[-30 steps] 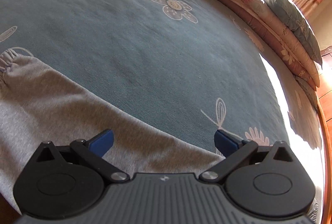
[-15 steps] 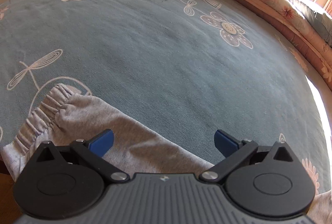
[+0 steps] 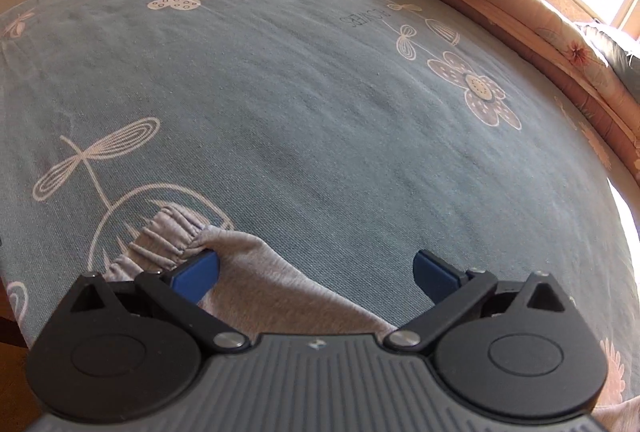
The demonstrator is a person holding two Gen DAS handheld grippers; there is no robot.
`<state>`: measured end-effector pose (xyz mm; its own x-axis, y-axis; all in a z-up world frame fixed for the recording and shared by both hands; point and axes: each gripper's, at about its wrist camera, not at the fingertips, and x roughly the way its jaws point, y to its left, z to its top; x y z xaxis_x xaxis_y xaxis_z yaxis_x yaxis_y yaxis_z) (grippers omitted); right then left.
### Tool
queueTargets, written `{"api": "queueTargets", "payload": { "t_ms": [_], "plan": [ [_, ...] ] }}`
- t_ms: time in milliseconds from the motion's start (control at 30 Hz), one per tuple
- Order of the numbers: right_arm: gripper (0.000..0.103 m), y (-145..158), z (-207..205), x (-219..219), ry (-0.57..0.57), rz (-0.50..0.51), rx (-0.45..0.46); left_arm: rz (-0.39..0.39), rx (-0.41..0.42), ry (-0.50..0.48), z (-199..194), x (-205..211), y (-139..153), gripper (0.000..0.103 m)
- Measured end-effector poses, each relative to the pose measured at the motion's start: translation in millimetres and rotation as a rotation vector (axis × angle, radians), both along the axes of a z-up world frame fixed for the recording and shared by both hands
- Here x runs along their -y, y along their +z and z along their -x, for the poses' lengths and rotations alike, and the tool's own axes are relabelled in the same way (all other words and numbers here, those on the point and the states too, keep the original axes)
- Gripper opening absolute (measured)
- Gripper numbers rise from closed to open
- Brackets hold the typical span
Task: Fold clothes
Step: 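Move the open left gripper over the stacked sweatpants cuffs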
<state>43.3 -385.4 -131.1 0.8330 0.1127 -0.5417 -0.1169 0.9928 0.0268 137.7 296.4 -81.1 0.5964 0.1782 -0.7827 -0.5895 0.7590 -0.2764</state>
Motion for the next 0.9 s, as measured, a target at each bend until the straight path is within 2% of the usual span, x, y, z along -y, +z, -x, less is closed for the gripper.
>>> {"api": "queueTargets", "payload": {
  "t_ms": [100,333,400,467,500,600,767,833,900],
  "plan": [
    [0.103,0,0,0,-0.002,0.0,0.002,0.05,0.021,-0.052,12,7,8,0.102],
    [0.103,0,0,-1,-0.008,-0.001,0.003,0.185,-0.028,-0.085,50,19,-3,0.102],
    [0.103,0,0,-2,-0.009,0.0,0.004,0.154,-0.055,-0.078,58,18,-10,0.102],
    [0.103,0,0,-2,-0.008,0.0,0.004,0.083,-0.108,-0.036,62,13,-16,0.102],
    [0.103,0,0,-2,-0.008,0.0,0.004,0.071,-0.104,-0.011,66,9,-16,0.102],
    [0.103,0,0,-1,-0.007,0.0,0.005,0.11,-0.031,0.032,77,2,-7,0.102],
    [0.103,-1,1,-1,-0.008,0.0,0.005,0.145,0.004,-0.038,82,13,2,0.102],
    [0.103,-1,1,-1,-0.008,-0.001,0.004,0.169,-0.015,-0.051,82,16,-5,0.102],
    [0.103,-1,1,-1,-0.008,0.0,0.003,0.134,-0.085,-0.016,83,16,-15,0.102]
  ]
}}
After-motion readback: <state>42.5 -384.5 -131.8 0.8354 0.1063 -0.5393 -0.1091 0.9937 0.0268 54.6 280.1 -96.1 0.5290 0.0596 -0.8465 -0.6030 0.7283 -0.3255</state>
